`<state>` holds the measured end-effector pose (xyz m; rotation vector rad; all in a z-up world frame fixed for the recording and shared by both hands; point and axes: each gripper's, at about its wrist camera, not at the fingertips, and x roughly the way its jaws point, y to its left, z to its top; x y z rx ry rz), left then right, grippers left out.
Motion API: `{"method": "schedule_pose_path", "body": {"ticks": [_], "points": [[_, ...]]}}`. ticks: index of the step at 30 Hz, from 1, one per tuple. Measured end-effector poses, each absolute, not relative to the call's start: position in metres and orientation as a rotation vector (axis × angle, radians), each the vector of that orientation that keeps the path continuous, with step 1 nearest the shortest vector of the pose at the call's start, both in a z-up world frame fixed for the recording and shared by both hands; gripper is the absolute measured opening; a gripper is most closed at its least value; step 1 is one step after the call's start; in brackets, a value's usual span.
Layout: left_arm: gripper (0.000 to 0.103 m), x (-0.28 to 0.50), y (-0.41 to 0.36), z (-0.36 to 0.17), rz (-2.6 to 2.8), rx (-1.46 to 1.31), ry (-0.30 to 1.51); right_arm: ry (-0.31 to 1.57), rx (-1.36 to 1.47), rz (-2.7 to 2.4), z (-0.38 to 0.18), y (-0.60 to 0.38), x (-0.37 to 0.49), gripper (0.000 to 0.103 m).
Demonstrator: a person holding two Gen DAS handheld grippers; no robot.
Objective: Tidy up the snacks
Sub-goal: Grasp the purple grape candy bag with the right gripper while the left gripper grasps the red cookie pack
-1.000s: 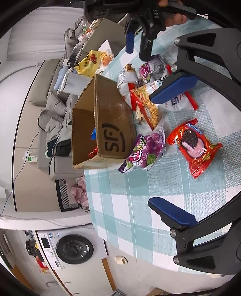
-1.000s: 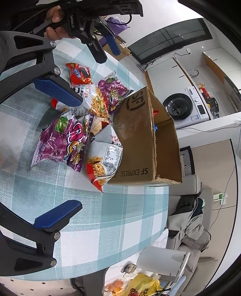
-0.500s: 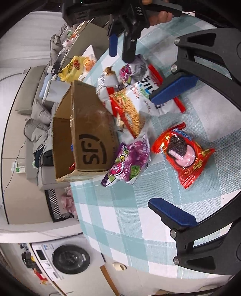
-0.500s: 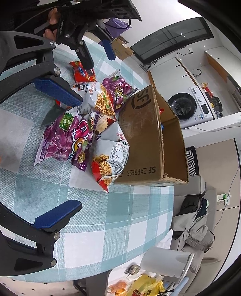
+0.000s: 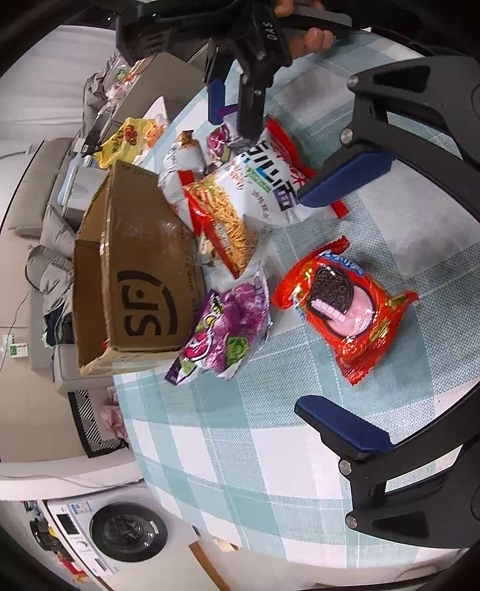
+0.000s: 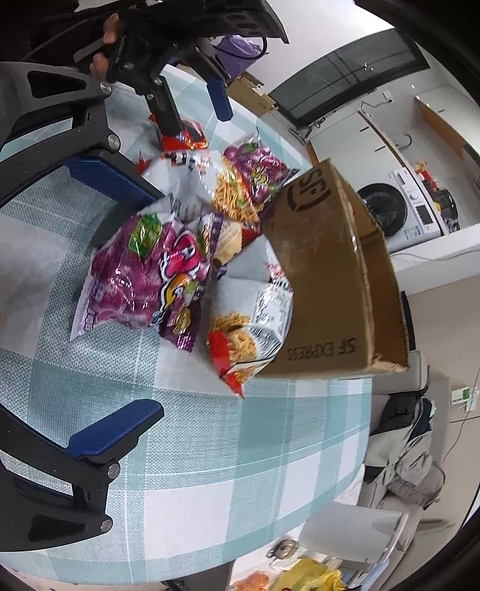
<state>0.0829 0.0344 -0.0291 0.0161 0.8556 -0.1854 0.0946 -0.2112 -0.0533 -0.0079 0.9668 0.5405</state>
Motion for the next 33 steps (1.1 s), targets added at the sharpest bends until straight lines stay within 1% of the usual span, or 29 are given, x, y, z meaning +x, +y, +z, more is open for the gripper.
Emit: {"method": "schedule_pose_path", "body": {"ticks": [5,10,13,16,24,27,28,29,30,32,33], "points": [[0.101,0.084,0.03,-0.037,-0.2,0.039,0.883,0.983,0.03,0.52,-0.059,-0.215,0.098,0.103],[0.101,0.084,0.023,-0.045,-0.21,0.07,0.912,0.987,0.036,0.513,-0.061,-0.218,0.1,0.1],[0.101,0.085,0.02,-0.049,-0.209,0.084,0.927,0.99,0.028,0.522,-0.062,-0.217,0.1,0.094],[0.101,0.087,0.021,-0.052,-0.199,0.086,0.942,0.984,0.024,0.523,-0.061,-0.217,0.099,0.085],[0.101,0.091,0.024,-0.058,-0.189,0.08,0.964,0.969,0.034,0.533,-0.059,-0.219,0.098,0.076],[0.097,0.092,0.025,-0.059,-0.187,0.077,0.967,0.964,0.03,0.539,-0.058,-0.218,0.097,0.073],[0.094,0.093,0.026,-0.06,-0.182,0.078,0.97,0.962,0.031,0.543,-0.058,-0.218,0.097,0.071],[0.09,0.094,0.027,-0.06,-0.185,0.072,0.968,0.961,0.032,0.548,-0.058,-0.218,0.097,0.069],[0.087,0.093,0.027,-0.059,-0.186,0.069,0.966,0.958,0.037,0.554,-0.058,-0.218,0.096,0.066],[0.075,0.093,0.028,-0.058,-0.192,0.06,0.961,0.956,0.042,0.569,-0.058,-0.217,0.096,0.062],[0.074,0.093,0.029,-0.058,-0.192,0.06,0.958,0.954,0.041,0.57,-0.057,-0.217,0.095,0.061]]}}
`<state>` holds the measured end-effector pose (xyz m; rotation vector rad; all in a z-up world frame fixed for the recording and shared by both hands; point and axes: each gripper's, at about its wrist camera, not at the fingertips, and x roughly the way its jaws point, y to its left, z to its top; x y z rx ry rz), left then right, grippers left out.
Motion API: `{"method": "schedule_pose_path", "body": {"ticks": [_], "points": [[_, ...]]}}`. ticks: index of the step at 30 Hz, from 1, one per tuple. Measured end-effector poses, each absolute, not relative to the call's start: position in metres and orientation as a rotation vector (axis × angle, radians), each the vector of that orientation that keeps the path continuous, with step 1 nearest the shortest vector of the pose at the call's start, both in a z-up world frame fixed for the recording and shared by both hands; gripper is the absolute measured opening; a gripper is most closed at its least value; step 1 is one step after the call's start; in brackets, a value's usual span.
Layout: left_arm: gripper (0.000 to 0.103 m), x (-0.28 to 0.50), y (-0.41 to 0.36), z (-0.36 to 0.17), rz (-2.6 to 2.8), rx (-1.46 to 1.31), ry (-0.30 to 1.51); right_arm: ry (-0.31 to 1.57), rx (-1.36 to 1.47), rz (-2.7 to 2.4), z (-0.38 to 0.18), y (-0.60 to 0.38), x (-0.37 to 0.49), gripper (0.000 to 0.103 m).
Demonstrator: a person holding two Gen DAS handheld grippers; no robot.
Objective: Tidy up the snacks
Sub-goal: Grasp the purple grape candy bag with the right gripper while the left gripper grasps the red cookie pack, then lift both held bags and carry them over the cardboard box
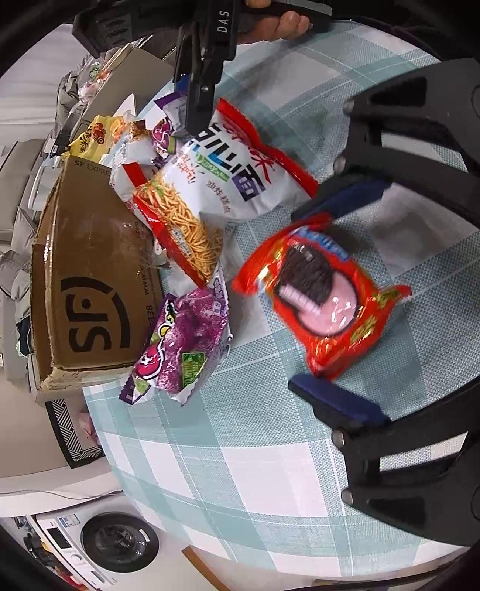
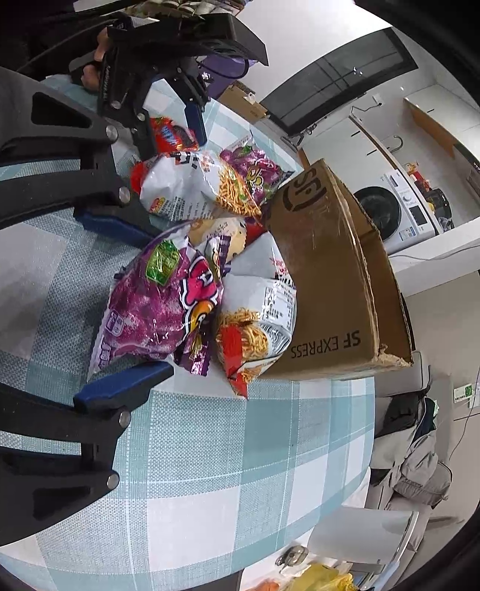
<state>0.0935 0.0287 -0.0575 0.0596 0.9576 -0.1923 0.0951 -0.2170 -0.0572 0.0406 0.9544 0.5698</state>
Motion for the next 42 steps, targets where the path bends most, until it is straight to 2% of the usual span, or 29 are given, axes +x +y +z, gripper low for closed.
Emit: {"method": "schedule_pose_path", "body": {"ticks": [3,5,8,18,42], "points": [[0.065,0.093,0.03,-0.056,-0.205,0.044,0.951,0.945,0.033,0.569,-0.056,-0.216,0.094,0.06],[0.055,0.093,0.03,-0.054,-0.223,0.033,0.948,0.942,0.035,0.572,-0.056,-0.216,0.094,0.059],[0.052,0.093,0.029,-0.053,-0.23,0.036,0.941,0.938,0.034,0.575,-0.056,-0.217,0.093,0.057],[0.05,0.09,0.033,-0.047,-0.252,-0.006,0.92,0.921,0.041,0.611,-0.053,-0.216,0.091,0.052],[0.05,0.074,0.044,-0.008,-0.233,-0.08,0.805,0.837,0.102,0.689,-0.03,-0.216,0.081,0.051]]}}
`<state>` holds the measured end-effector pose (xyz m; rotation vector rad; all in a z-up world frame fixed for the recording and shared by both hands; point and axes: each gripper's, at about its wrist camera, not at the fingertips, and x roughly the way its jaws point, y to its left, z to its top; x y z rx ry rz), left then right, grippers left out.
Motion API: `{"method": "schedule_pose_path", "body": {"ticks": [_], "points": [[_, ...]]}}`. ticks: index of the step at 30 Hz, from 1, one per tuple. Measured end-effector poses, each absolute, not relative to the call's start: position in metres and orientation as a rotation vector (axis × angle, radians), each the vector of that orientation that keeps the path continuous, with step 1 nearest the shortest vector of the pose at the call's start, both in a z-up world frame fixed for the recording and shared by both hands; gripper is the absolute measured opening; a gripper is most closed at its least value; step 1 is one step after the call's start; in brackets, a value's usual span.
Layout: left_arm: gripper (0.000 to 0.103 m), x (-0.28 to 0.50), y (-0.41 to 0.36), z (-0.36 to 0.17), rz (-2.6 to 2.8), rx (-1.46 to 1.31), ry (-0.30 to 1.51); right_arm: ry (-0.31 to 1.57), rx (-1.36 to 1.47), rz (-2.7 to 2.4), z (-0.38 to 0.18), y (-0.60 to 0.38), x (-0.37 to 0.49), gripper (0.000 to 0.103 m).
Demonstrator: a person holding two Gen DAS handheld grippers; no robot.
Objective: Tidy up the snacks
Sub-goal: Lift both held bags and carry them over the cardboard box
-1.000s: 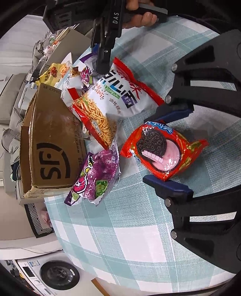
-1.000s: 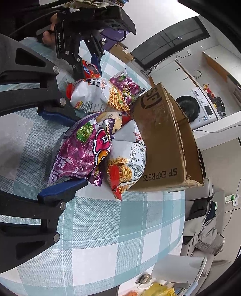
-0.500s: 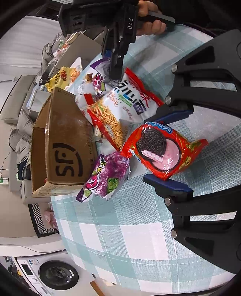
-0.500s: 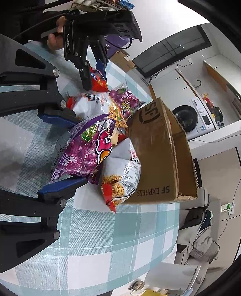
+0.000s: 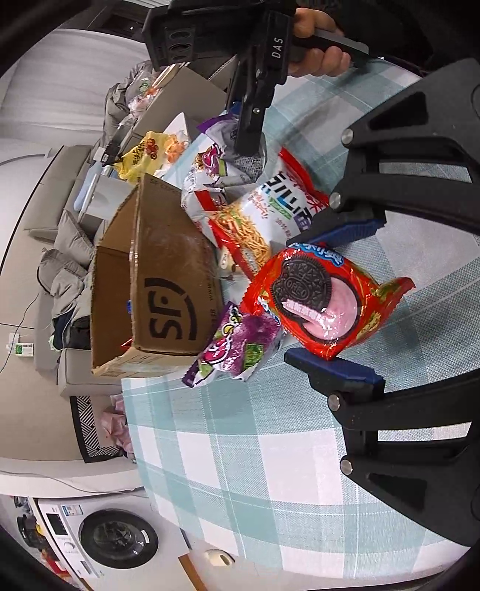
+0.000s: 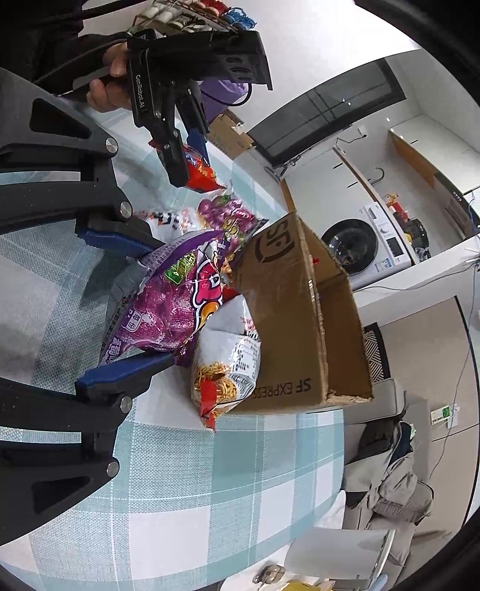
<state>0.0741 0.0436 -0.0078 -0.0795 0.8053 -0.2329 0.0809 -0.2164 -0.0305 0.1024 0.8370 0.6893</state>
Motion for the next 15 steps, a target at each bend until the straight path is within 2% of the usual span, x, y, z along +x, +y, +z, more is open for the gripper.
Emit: {"method": "schedule_pose_path", "body": {"ticks": [15], "points": [[0.05,0.062,0.043,0.02,-0.212,-0.115,0.722,0.736,0.175,0.723,-0.004,-0.226,0.069,0.051]]}}
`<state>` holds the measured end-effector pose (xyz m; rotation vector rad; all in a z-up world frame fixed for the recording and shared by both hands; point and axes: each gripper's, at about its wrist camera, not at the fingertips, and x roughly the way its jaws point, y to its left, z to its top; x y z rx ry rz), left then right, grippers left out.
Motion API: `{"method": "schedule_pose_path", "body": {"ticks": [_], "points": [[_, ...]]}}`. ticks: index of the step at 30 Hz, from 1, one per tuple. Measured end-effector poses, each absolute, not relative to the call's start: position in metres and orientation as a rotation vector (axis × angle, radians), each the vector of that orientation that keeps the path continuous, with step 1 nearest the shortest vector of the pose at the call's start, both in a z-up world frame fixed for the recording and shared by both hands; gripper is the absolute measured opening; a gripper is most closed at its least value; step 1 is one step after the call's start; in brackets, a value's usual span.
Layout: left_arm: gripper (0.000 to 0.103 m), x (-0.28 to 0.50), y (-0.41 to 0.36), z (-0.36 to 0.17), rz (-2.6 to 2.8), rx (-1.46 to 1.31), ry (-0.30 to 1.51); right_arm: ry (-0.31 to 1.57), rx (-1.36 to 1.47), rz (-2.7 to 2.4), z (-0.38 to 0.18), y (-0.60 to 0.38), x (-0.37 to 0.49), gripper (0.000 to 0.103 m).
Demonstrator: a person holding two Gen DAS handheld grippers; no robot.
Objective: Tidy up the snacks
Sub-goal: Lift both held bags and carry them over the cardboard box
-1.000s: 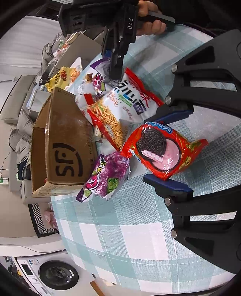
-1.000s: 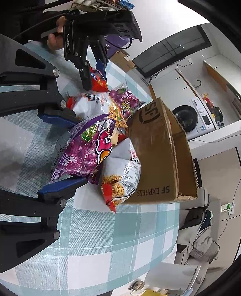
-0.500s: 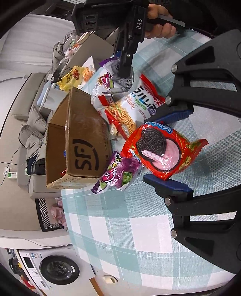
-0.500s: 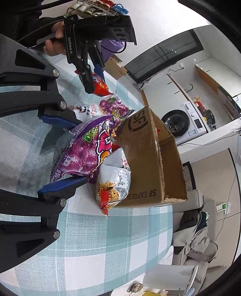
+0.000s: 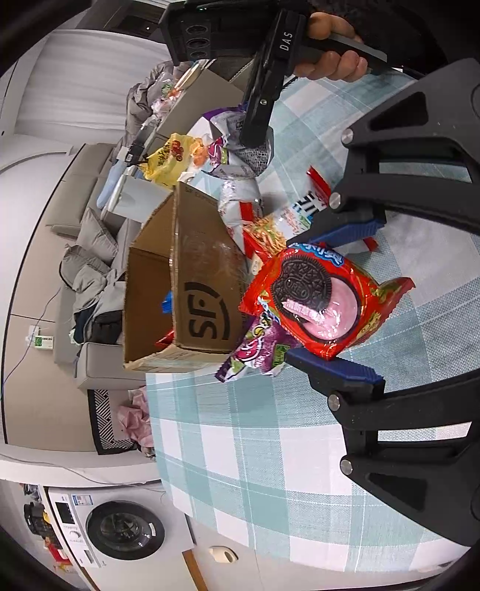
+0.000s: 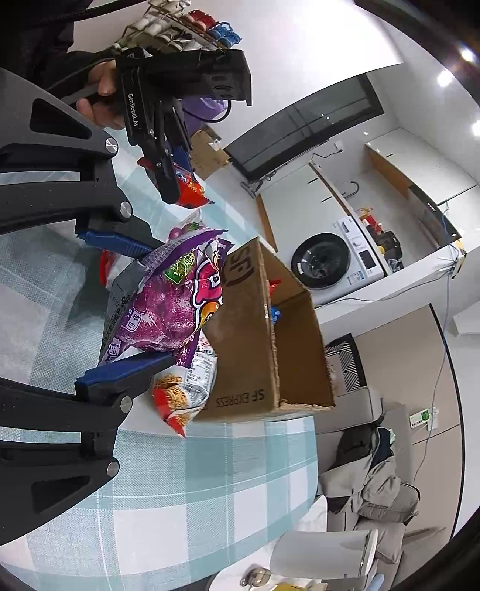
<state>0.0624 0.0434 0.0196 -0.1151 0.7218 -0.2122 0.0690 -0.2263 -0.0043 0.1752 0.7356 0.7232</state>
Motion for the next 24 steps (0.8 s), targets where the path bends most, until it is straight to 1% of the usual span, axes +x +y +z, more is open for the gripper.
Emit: {"method": "schedule_pose_path", "body": {"ticks": [12,24], "points": [[0.05,0.061,0.028,0.037,-0.185,-0.067,0.669,0.696,0.203,0.691,0.003,-0.229,0.07,0.051],[0.05,0.082,0.023,0.059,-0.179,-0.077,0.619,0.643,0.229,0.655,0.028,-0.231,0.08,0.051]]}}
